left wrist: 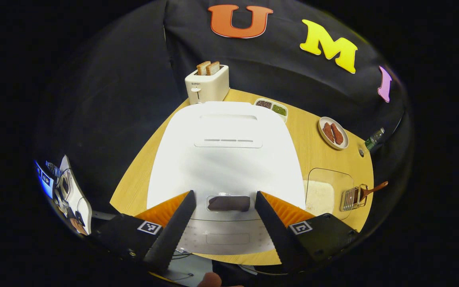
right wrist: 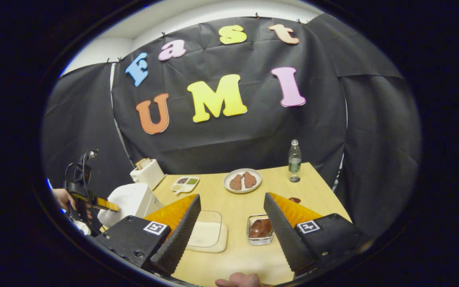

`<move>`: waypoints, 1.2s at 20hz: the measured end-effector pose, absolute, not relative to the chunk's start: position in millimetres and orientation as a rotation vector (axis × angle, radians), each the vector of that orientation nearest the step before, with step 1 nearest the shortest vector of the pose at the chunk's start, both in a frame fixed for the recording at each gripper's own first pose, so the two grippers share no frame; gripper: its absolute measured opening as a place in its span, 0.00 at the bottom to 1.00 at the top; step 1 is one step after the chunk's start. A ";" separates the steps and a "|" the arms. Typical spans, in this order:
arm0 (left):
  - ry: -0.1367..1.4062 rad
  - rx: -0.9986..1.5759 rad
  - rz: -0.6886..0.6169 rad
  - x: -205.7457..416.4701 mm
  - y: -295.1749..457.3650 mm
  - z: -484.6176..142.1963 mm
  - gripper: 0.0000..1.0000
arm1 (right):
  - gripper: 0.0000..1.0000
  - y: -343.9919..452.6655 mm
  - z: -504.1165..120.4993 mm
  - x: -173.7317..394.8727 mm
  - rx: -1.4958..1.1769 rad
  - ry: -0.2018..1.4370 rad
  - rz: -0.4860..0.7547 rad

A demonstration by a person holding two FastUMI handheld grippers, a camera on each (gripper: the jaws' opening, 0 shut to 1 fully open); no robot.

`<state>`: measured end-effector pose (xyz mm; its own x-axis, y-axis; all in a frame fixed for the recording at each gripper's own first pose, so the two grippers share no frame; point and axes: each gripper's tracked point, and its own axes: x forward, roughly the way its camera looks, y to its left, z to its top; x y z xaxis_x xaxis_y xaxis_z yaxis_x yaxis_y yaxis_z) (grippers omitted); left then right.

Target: Close the left gripper, press the button to open the rice cooker; take a wooden spoon from the chopstick holder with the right hand, scoop a spoonful of rice and pour it into the rice cooker, then put the wooden spoon back into the chopstick holder.

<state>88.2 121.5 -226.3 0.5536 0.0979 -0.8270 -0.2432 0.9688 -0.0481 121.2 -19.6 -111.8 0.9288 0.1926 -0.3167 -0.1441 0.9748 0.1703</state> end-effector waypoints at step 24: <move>0.387 -0.132 -0.043 33.7 59.2 -50.9 0.95 | 0.99 2.2 -26.9 16.0 0.071 0.127 0.087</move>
